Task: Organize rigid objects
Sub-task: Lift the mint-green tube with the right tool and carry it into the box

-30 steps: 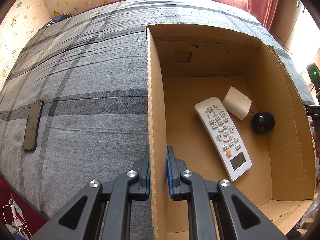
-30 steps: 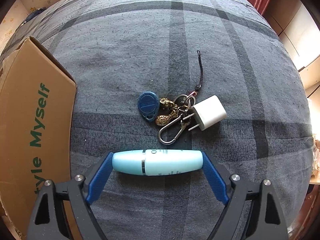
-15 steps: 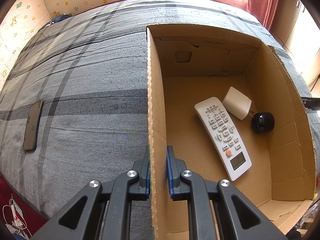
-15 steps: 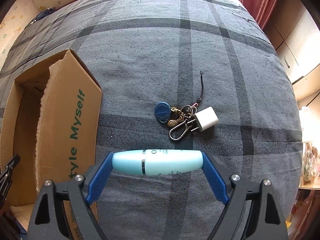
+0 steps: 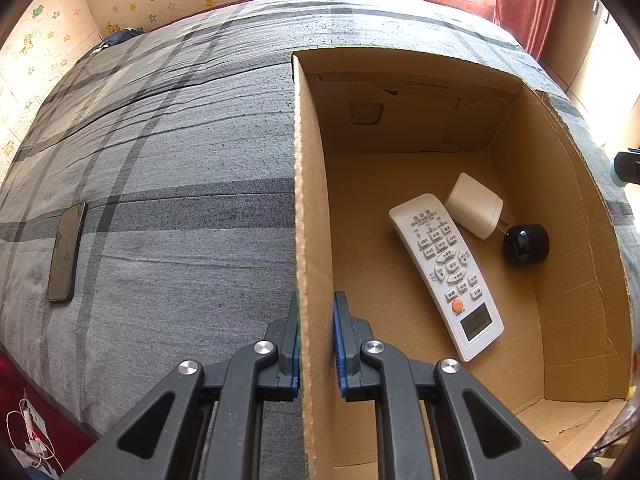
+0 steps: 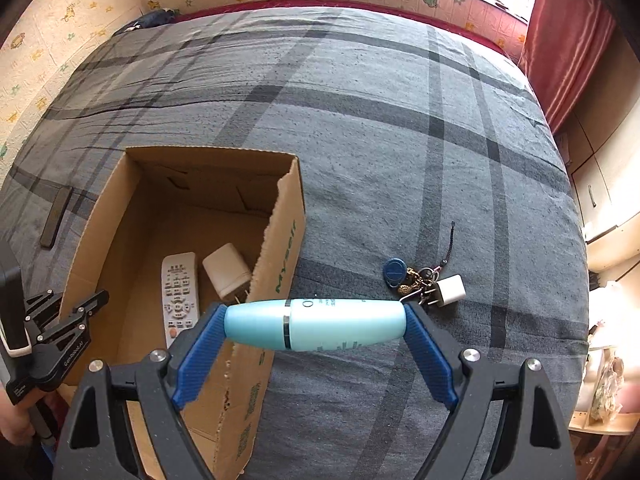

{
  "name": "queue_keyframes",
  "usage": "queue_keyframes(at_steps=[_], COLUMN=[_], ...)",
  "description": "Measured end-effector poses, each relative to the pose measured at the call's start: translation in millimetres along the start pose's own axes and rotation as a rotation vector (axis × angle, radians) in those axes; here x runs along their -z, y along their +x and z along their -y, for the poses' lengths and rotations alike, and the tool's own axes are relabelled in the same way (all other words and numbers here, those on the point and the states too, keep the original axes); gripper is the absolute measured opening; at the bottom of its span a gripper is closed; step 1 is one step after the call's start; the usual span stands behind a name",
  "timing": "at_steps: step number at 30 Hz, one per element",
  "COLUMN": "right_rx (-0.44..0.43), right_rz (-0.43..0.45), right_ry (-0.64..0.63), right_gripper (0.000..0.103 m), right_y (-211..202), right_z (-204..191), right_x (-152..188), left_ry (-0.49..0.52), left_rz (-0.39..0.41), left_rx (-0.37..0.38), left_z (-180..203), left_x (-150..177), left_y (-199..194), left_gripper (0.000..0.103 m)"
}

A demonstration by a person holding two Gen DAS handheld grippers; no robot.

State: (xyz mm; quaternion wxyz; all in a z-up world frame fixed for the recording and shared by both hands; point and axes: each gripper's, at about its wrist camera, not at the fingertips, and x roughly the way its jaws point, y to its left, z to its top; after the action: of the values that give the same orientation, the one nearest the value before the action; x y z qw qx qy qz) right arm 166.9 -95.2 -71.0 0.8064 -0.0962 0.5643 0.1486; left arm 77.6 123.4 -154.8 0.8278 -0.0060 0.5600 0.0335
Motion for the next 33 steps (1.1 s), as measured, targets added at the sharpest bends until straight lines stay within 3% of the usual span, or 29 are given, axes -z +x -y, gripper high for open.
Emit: queue_keyframes(at_steps=[9, 18, 33], right_rx=[-0.051, -0.066, -0.058], right_rz=[0.018, -0.016, -0.086], right_ry=[-0.080, -0.092, -0.044], right_gripper=[0.090, 0.090, 0.090], right_y=[-2.4, 26.6, 95.4], right_z=[-56.2, -93.1, -107.1], right_x=[-18.3, -39.4, -57.0], left_ry=[0.001, 0.002, 0.002], left_rz=[0.000, 0.000, -0.001], left_rx=[-0.003, -0.004, -0.004], left_z=[1.0, 1.2, 1.3], left_x=[-0.2, 0.0, -0.1], left_y=[-0.2, -0.2, -0.3], left_gripper=[0.014, 0.014, 0.014])
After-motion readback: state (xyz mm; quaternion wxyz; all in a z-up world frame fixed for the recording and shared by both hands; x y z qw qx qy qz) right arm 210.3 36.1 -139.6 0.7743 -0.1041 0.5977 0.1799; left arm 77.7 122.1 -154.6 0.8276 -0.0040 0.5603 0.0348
